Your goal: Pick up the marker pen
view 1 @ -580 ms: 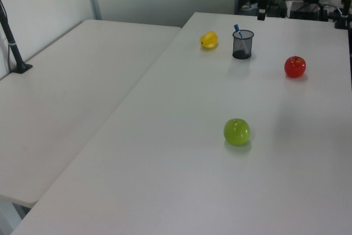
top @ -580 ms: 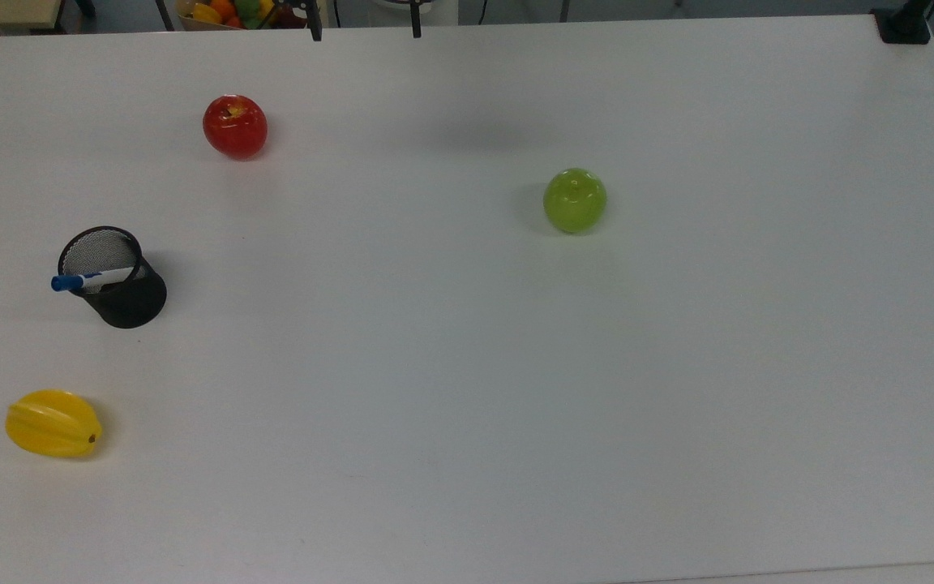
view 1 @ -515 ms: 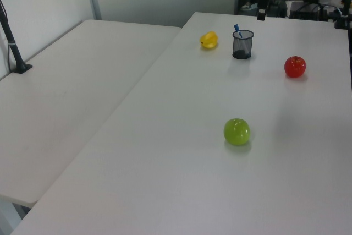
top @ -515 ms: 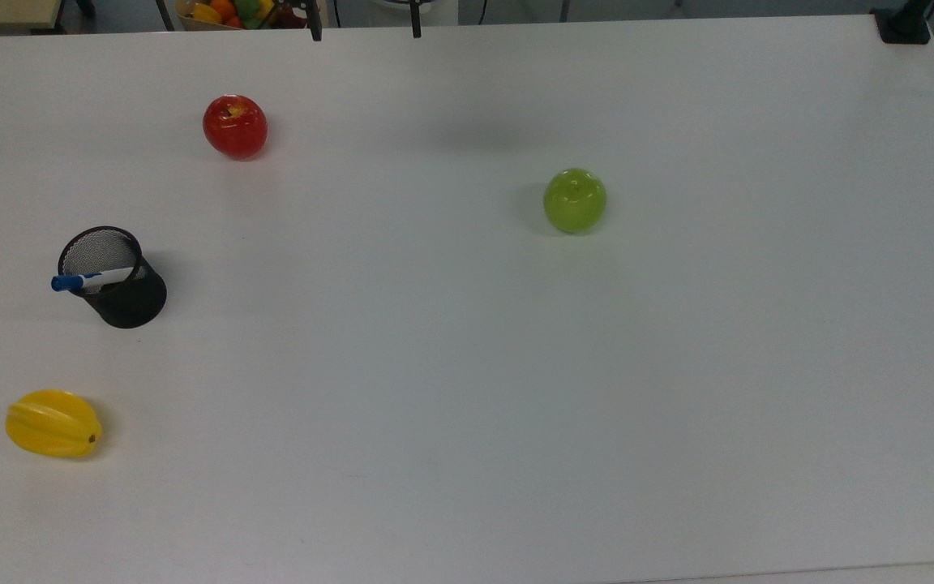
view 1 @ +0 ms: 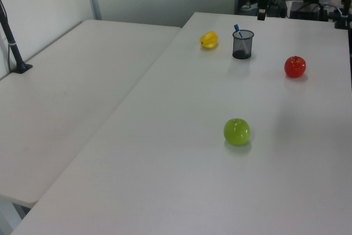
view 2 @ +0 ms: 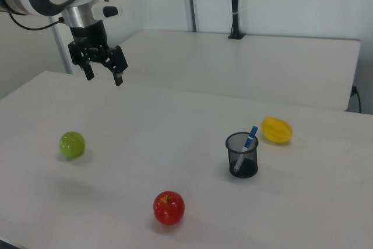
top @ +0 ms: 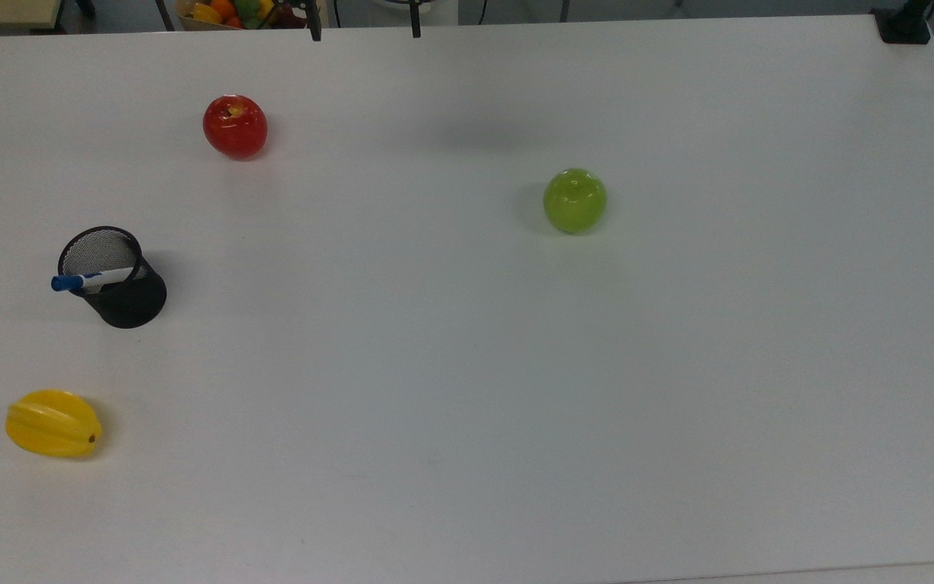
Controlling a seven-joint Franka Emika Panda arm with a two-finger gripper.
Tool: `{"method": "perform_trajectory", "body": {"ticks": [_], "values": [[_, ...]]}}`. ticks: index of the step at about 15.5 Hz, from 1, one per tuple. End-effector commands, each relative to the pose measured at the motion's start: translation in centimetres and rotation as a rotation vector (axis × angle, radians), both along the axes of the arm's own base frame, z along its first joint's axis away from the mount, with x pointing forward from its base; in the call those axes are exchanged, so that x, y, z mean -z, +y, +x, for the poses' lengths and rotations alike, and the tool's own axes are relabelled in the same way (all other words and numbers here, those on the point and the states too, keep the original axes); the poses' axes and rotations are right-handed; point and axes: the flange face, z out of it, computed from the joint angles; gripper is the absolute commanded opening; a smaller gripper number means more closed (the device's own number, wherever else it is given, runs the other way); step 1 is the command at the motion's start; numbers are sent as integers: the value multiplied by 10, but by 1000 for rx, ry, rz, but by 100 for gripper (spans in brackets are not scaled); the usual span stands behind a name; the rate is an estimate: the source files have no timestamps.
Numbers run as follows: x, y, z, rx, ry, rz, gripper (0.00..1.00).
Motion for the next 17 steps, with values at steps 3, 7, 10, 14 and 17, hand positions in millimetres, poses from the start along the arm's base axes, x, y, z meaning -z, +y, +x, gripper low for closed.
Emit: {"method": "perform_trajectory", "body": {"ticks": [3, 7, 10, 14, 17], "values": [[-1, -12, -1, -10, -31, -5, 100], [1, -39, 11, -16, -105, -13, 100], [1, -66, 19, 10, -145, -19, 100], [7, -103, 37, 70, -237, -37, 100], [13, -131, 49, 116, -294, -54, 100]]}}
